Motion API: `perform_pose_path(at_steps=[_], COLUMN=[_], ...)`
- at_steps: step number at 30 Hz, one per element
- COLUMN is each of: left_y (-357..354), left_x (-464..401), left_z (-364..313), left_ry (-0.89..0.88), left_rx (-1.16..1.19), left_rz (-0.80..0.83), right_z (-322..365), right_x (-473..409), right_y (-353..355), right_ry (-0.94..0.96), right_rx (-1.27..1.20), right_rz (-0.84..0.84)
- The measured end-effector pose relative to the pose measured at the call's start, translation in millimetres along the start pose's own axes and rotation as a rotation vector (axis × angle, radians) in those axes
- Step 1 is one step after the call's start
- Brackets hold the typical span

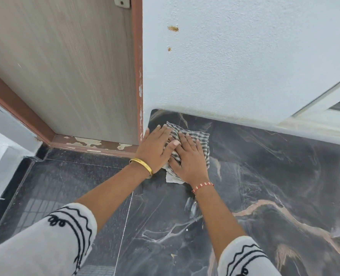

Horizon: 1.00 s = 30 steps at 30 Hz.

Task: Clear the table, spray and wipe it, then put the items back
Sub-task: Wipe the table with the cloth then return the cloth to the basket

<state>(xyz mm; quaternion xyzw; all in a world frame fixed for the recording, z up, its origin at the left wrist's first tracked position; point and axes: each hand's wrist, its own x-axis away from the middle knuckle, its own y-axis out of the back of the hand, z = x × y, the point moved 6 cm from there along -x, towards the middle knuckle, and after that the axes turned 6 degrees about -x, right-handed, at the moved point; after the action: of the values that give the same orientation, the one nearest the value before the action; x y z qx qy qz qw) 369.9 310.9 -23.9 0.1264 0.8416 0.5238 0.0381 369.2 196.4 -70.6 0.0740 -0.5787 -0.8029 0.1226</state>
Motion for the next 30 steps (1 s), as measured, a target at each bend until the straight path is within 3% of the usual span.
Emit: perform_pose_path(at_steps=[12, 17, 20, 23, 25, 27, 28, 30], left_y=[-68.8, -81.4, -73.1, -60.8, -50.8, -43.8, -42.5, -44.4], left_x=[11.4, 20.2, 22.8, 25.3, 28.3, 32.0, 34.1, 38.4], left_z=[-94.9, -126.8, -132.9, -130.8, -126.5, -122.4, -121.9, -123.3], left_ry=[-0.075, -0.054, -0.039, -0.013, 0.021, 0.049, 0.05, 0.037], left_rx=[0.018, 0.07, 0.092, 0.125, 0.16, 0.198, 0.202, 0.2], left_rz=[0.083, 0.079, 0.048, 0.006, -0.042, -0.082, -0.09, -0.093], right_z=[-148.8, -123.1, -101.0, -106.8, -116.5, -118.8, -124.6, -147.7], right_x=[105.7, 160.4, 173.7, 171.5, 168.2, 167.5, 168.5, 175.8], right_y=[45.6, 43.2, 53.3, 87.7, 98.1, 105.8, 107.8, 100.0], right_ry=[-0.386, -0.465, -0.468, -0.641, -0.808, -0.806, -0.774, -0.831], right_rx=[0.018, -0.036, -0.104, -0.506, -1.206, -1.752, -1.854, -1.816], right_rz=[-0.084, -0.119, -0.005, -0.115, -0.165, -0.133, -0.124, -0.182])
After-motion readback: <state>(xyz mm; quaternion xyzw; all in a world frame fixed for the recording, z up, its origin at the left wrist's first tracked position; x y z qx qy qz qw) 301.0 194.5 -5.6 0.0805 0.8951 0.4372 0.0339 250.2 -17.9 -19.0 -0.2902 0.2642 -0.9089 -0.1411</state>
